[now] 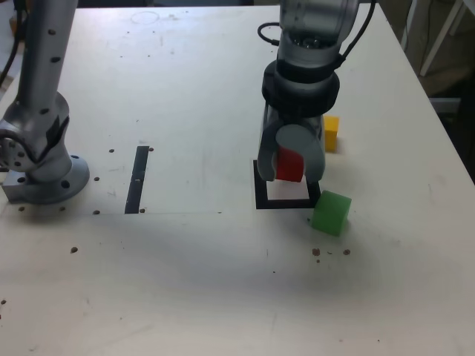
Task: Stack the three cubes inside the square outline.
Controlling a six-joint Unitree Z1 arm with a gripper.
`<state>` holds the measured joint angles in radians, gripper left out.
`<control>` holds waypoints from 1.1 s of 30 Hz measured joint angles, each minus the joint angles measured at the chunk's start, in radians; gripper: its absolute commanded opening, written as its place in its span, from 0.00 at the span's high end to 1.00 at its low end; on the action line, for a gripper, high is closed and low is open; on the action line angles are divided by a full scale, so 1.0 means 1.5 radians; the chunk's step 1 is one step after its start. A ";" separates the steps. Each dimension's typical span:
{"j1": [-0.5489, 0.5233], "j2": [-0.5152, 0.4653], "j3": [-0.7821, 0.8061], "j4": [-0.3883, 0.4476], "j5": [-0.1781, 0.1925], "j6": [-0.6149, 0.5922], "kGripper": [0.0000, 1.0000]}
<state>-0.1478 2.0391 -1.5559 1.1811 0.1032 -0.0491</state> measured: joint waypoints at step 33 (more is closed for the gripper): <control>0.040 0.017 0.073 -0.072 -0.031 0.032 0.00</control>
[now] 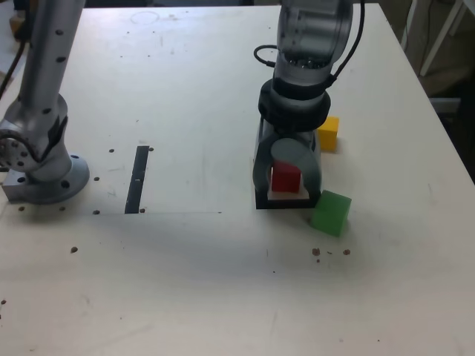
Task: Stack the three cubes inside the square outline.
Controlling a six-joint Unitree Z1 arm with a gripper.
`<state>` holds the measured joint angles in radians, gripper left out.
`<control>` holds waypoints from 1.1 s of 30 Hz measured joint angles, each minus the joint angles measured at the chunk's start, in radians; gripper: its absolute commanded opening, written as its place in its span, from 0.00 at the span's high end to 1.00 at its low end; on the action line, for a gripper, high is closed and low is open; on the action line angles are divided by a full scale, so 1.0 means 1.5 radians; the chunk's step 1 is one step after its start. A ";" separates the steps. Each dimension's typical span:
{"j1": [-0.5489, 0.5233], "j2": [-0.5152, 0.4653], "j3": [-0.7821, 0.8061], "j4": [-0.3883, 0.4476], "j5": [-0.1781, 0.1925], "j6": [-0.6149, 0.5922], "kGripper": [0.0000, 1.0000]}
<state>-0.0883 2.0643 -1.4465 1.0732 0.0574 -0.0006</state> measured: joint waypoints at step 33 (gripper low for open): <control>0.116 0.074 -0.311 0.245 0.099 0.235 0.01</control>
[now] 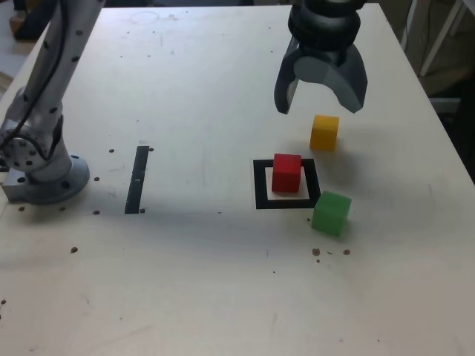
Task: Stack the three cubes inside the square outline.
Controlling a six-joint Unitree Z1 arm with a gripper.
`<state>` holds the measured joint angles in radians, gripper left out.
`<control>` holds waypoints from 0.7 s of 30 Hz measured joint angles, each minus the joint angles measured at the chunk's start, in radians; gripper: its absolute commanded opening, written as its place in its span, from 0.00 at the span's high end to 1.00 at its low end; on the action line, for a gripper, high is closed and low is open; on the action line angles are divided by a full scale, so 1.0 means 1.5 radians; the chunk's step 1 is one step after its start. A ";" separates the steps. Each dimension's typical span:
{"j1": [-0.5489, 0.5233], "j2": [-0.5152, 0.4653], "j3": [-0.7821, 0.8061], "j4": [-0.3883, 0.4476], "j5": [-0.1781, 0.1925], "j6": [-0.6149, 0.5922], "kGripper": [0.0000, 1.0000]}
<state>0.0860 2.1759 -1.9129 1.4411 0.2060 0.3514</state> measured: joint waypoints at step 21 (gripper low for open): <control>0.032 0.119 -0.082 0.013 -0.042 0.036 0.14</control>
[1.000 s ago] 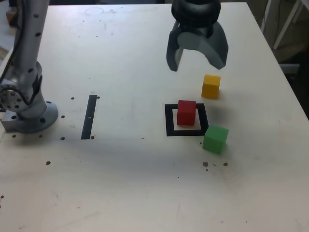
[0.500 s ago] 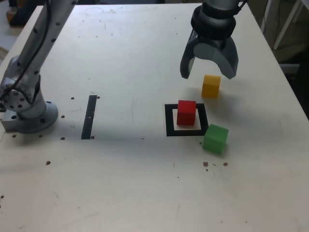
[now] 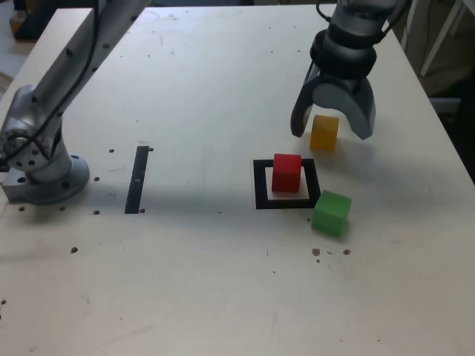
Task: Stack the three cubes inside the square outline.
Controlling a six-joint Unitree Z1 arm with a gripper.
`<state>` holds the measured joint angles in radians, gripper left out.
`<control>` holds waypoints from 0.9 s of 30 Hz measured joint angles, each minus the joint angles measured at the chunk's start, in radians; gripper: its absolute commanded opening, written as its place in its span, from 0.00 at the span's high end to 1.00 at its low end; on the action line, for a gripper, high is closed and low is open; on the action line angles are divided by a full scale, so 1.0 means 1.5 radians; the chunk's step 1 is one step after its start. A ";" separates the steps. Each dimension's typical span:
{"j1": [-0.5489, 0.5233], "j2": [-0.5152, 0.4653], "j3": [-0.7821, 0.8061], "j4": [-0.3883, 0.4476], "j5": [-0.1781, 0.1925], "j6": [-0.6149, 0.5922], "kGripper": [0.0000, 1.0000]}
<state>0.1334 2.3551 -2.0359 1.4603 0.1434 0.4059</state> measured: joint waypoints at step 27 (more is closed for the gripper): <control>0.011 0.017 -0.015 0.018 0.005 -0.001 0.67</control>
<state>0.1505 2.3808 -2.0578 1.4871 0.1516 0.4047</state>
